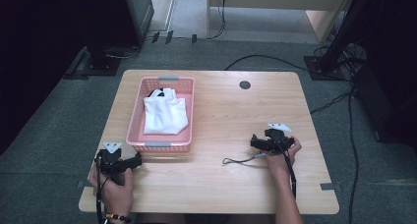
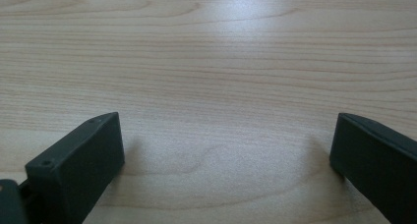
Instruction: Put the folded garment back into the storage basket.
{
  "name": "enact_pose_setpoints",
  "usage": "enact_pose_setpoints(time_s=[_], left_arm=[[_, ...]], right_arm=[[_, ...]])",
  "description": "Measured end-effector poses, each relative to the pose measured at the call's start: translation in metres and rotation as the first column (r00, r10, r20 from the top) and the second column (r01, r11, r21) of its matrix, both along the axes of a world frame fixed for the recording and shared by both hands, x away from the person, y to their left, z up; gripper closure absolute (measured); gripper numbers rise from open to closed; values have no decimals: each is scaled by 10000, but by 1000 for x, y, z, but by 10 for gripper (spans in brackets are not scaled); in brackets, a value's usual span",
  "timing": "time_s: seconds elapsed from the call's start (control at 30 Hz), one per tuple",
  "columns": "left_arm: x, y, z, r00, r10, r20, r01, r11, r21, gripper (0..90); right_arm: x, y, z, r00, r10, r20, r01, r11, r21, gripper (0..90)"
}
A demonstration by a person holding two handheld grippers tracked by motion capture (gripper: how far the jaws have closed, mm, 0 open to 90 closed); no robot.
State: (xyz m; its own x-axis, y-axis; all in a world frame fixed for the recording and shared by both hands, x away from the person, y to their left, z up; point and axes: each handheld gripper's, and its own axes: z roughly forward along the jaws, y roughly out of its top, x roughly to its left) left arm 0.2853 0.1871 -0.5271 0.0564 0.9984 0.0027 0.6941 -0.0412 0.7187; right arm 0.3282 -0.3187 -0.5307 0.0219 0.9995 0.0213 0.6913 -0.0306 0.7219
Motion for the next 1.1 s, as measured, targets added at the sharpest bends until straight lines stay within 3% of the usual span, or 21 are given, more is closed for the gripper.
enact_pose_setpoints(time_s=[1.1], left_arm=[[0,0,0,10000,-5,-3,5,10000,2,0]], right_arm=[[-15,-24,0,9993,-365,-5,365,9993,-16,0]])
